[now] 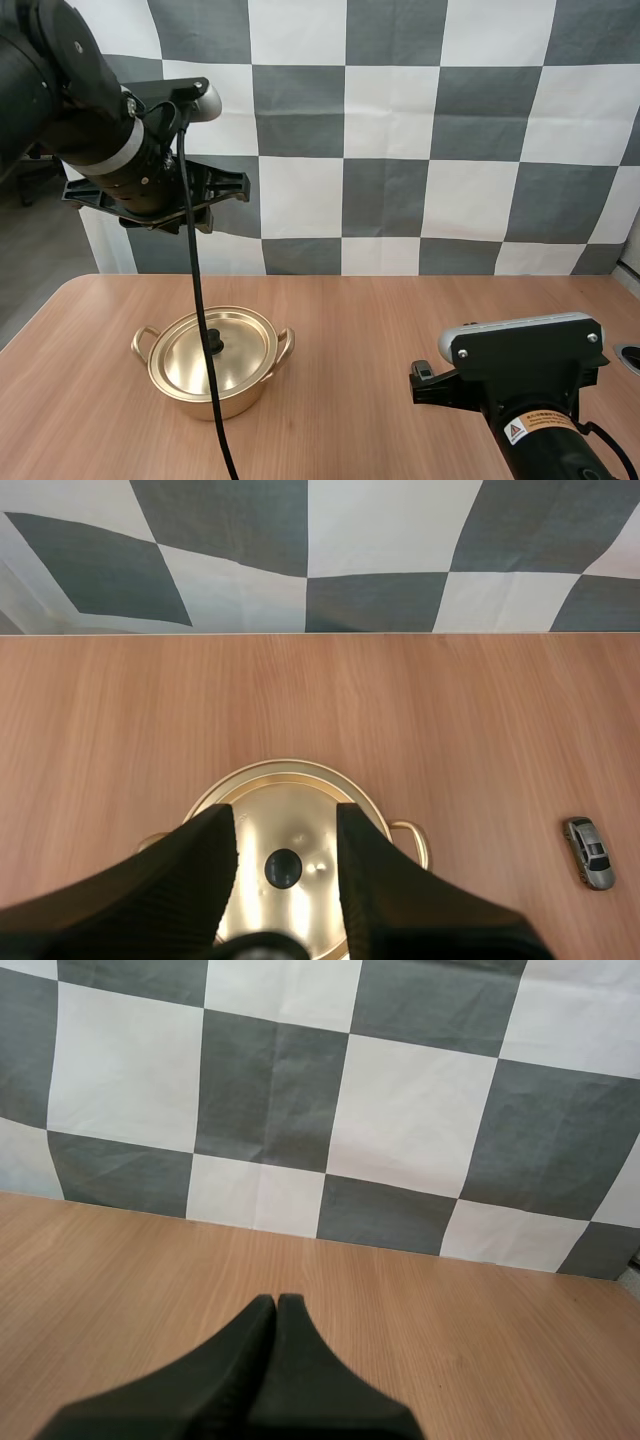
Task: Open the pot, put the car inside, and close it
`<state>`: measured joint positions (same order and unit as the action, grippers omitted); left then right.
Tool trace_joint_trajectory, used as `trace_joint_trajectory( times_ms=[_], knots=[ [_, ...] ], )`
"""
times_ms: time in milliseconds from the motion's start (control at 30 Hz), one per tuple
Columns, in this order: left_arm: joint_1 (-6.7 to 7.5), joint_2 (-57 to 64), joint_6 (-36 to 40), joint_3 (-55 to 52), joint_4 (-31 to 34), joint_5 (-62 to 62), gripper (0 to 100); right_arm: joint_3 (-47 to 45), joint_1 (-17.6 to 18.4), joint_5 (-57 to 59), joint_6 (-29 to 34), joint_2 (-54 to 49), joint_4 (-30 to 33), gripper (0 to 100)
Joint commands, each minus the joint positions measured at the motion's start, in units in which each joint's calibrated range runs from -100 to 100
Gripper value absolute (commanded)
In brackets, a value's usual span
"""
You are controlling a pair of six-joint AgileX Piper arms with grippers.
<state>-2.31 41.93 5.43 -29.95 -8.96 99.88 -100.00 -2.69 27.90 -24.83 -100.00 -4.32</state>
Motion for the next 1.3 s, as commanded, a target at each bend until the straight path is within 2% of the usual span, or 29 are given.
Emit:
trace_joint_trajectory(
  times_ms=[0,267,500,700,967,1100,1267],
  knots=[
    [-0.03,-0.01,0.07,-1.73,-0.06,0.12,56,0.0,-0.06,0.05,-0.06,0.0,-0.02,0],
    [-0.03,-1.31,0.07,-13.28,0.05,0.12,56,0.0,-0.06,0.05,-0.06,0.0,-0.02,0],
    [-0.03,-1.31,0.07,-17.52,2.25,0.12,56,0.0,-0.06,0.05,-0.06,0.0,-0.02,0],
    [-0.03,-1.31,0.07,-18.34,2.72,-0.2,56,0.0,-0.06,0.05,-0.06,0.0,0.33,0],
    [-0.03,-1.66,0.07,-18.34,1.06,-11.75,56,0.0,-0.06,0.05,-0.06,0.0,0.33,0],
    [-0.03,-5.0,0.07,-19.01,-1.33,-12.6,56,0.0,-0.06,0.05,-0.06,0.0,0.33,0],
    [-0.03,-11.61,0.0,-20.27,-1.11,-12.6,56,0.0,-0.06,0.05,-0.06,0.0,0.33,0]
  ],
)
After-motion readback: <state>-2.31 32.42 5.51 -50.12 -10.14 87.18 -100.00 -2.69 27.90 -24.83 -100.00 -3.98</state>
